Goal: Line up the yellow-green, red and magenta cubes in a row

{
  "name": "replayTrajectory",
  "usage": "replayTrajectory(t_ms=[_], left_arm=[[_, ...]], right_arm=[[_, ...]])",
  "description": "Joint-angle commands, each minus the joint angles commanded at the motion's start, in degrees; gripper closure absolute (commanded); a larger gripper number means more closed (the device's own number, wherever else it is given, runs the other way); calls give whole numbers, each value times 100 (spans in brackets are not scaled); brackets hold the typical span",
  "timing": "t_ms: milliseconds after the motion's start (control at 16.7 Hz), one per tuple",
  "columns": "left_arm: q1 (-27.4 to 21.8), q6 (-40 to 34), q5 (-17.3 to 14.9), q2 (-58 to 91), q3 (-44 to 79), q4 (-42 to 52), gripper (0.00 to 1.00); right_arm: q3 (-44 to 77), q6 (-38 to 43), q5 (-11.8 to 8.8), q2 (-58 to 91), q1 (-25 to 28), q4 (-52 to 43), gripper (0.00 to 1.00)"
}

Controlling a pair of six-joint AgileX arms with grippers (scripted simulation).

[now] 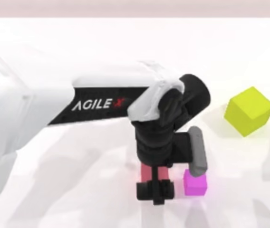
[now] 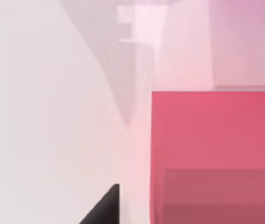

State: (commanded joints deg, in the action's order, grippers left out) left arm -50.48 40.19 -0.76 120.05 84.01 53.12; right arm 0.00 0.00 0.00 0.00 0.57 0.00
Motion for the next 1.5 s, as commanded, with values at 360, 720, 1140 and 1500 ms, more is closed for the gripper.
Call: replayTrajectory(t_ms=[360, 720, 1140, 1500], left_arm=[[0, 0, 0, 0, 0, 0, 0], [35, 11, -1, -117, 333, 437, 0], [129, -4, 3, -434, 998, 1429, 0], [274, -108, 23, -748, 672, 1207, 0]], right_arm=[[0, 0, 0, 0, 0, 0, 0], [0, 0, 0, 0, 0, 0, 0], [0, 0, 0, 0, 0, 0, 0], [352, -68, -15, 351, 61, -259, 0]])
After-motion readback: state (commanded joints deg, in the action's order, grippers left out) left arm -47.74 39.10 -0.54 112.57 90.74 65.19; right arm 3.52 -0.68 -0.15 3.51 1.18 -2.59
